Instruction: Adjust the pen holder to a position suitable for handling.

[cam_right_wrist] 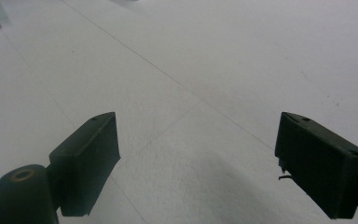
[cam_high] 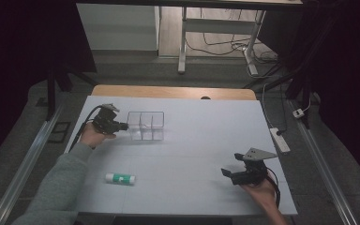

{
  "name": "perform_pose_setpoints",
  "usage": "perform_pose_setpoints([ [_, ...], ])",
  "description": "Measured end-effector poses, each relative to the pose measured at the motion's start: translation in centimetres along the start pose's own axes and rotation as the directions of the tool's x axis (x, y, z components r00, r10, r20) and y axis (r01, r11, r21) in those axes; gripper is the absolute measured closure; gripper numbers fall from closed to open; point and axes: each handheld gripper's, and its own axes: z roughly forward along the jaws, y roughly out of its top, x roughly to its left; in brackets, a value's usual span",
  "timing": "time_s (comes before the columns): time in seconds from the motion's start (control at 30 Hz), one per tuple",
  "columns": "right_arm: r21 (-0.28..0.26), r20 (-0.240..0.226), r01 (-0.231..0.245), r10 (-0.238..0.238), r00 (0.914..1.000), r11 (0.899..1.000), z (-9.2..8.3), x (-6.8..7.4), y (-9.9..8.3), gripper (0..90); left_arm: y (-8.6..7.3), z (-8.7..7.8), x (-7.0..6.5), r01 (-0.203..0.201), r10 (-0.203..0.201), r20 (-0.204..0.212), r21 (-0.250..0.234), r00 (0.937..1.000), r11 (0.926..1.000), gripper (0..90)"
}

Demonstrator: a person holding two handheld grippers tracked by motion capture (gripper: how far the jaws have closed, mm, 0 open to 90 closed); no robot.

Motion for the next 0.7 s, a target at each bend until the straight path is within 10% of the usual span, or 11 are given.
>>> perform_pose_setpoints([
  [0.7, -0.001, -0.001, 0.004, -0.004, 1.0, 1.0, 0.0, 0.1, 0.0, 13.2, 2.1, 1.9, -2.5, -0.057, 0.056, 0.049, 0.012, 0.9972, 0.9983, 88.7],
])
